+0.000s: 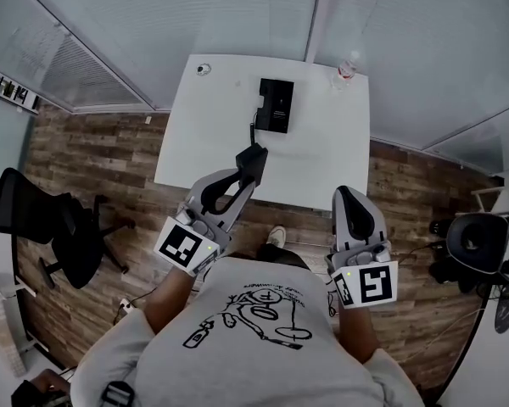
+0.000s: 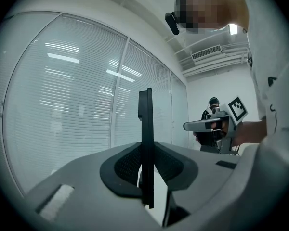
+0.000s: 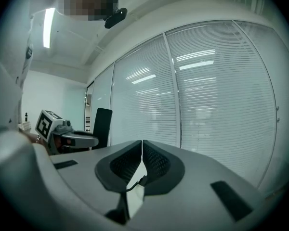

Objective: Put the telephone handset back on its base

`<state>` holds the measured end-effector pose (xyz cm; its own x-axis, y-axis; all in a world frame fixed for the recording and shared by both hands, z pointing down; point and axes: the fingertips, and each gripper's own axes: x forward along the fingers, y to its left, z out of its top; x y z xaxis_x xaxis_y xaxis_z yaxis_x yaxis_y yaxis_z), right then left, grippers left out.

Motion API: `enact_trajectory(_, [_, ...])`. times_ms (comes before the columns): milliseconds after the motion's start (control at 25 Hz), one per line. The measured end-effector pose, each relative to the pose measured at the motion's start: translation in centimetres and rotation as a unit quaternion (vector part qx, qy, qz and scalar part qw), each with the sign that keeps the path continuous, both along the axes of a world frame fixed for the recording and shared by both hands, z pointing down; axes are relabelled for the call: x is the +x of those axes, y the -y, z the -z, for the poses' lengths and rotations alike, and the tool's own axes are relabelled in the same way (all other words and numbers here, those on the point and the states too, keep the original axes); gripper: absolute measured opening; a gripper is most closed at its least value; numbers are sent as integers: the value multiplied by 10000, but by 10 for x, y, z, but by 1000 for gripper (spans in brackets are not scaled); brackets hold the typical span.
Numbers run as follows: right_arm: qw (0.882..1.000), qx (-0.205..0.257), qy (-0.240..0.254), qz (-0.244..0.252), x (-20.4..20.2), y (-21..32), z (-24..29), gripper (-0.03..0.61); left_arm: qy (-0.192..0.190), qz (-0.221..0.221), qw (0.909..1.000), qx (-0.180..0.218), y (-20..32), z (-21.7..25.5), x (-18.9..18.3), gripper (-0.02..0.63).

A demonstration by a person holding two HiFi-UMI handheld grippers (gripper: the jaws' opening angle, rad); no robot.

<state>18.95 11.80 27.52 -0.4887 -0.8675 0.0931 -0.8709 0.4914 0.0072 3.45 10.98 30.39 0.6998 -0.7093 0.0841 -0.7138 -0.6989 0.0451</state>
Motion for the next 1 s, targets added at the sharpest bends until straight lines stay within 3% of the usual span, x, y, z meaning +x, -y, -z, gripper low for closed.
enact_trajectory(560, [9997, -102, 33, 206, -11, 27, -11, 6, -42, 193, 9997, -115, 20, -9, -11, 72])
enact_trajectory(1000, [9998, -135, 0, 111, -49, 85, -11, 6, -78, -58, 9996, -282, 68, -18, -43, 72])
